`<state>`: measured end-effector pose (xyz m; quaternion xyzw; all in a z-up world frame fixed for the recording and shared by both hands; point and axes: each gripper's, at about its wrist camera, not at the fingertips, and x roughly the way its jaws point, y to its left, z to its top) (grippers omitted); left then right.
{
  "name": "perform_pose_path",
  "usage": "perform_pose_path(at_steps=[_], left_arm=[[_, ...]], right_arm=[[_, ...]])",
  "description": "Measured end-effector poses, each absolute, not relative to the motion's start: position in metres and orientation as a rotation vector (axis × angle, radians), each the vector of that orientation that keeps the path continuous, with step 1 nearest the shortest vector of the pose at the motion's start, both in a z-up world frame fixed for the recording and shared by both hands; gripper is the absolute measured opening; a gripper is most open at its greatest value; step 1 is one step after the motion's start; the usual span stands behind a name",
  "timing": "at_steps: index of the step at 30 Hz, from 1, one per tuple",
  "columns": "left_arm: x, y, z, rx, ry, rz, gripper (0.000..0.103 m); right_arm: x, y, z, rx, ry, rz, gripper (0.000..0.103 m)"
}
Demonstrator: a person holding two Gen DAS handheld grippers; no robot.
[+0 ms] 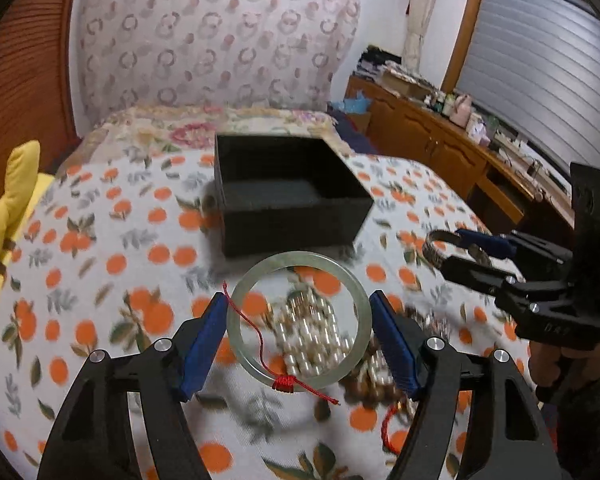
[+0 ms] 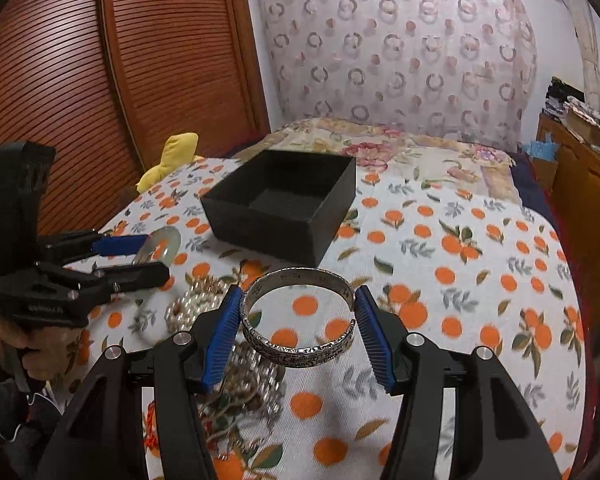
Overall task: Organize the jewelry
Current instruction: 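Grasp the jade bangle with the left tool while the right tool grasps the silver bangle, then lower both bangles into the black box and open both tools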
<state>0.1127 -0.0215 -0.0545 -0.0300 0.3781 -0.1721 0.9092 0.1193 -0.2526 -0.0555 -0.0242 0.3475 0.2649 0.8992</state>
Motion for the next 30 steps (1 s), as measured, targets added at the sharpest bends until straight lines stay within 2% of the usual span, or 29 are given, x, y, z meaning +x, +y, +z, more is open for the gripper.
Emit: perform_pose_path(at_steps=[11, 25, 30], left_arm=[[0.173, -0.024, -0.025, -0.031, 0.740, -0.323, 0.069], [0.230, -0.035, -0.037, -0.030, 0.794, -0.311, 0.069], [0.234, -0.033, -0.029, -0.014, 0.769, -0.293, 0.072]], right_arm=[[0.166, -0.247, -0.040, -0.066, 0.689, 0.558, 0.060], [0.215, -0.235, -0.040, -0.089, 0.706, 0.612, 0.060], [0.225, -0.225, -0.041, -0.112, 0.711, 0.634, 0.060]])
